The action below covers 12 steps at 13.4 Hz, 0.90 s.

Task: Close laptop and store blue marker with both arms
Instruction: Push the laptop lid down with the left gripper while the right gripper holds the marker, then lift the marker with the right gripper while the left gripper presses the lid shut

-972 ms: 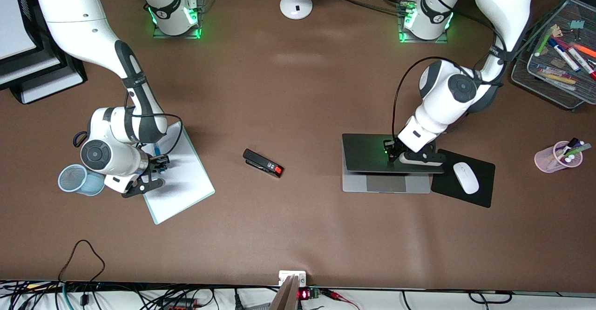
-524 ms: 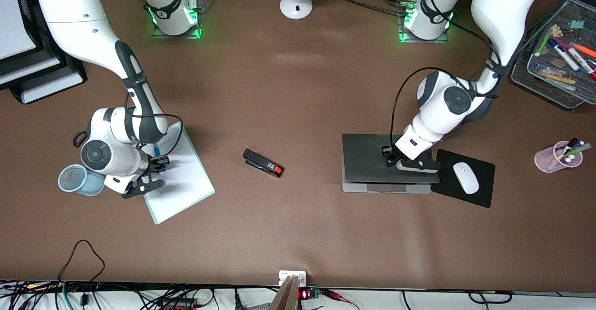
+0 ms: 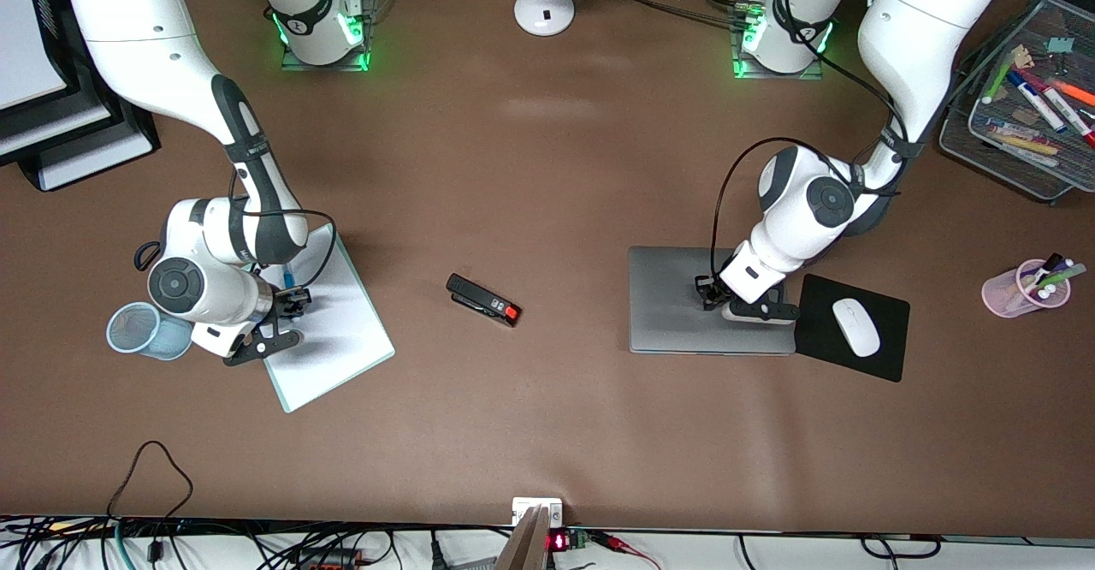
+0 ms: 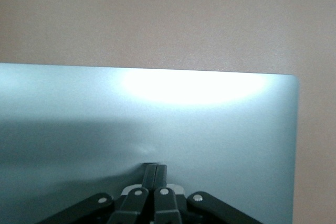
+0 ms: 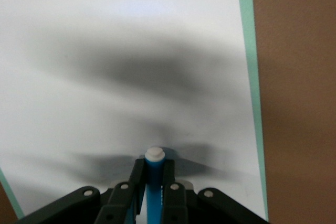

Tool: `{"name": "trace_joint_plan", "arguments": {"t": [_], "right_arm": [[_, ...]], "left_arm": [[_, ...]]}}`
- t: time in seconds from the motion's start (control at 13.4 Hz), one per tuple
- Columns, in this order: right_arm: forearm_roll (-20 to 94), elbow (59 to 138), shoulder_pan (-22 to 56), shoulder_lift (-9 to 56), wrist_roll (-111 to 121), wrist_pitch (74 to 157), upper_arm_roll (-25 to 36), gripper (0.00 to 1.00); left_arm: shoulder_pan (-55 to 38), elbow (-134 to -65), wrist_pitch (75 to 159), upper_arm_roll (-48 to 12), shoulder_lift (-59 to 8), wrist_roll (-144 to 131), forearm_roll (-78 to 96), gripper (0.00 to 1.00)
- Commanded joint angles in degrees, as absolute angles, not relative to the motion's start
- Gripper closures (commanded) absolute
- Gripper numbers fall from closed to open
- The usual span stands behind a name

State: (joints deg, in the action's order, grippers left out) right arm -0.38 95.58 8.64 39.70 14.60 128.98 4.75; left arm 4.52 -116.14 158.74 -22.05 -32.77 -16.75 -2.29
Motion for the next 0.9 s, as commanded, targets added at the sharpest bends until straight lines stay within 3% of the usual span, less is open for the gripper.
{"name": "trace_joint_plan", "arguments": {"t": [0.0, 0.3, 0.52, 0.82], "right_arm": [[0.09, 92.46, 8.53, 40.08, 15.73, 128.23, 4.83, 0.89], [0.09, 89.05, 8.35, 38.42, 15.73, 125.87, 5.01, 0.89], [-0.09, 85.35, 8.35, 35.61, 15.82, 120.60, 5.36, 0.89], [-0.09, 84.99, 8.26, 31.74, 21.25, 119.88, 5.45, 0.90]], "left_arm": [[4.83, -112.95, 158.99, -21.80, -35.59, -16.44, -3.96, 1.00], [4.75, -109.87, 159.43, -20.92, -38.49, -16.44, -9.31, 1.00], [4.83, -109.86, 162.77, -20.83, -39.81, -16.44, -9.40, 1.00], [4.75, -110.30, 162.77, -20.83, -39.81, -16.44, -9.49, 0.99]]}}
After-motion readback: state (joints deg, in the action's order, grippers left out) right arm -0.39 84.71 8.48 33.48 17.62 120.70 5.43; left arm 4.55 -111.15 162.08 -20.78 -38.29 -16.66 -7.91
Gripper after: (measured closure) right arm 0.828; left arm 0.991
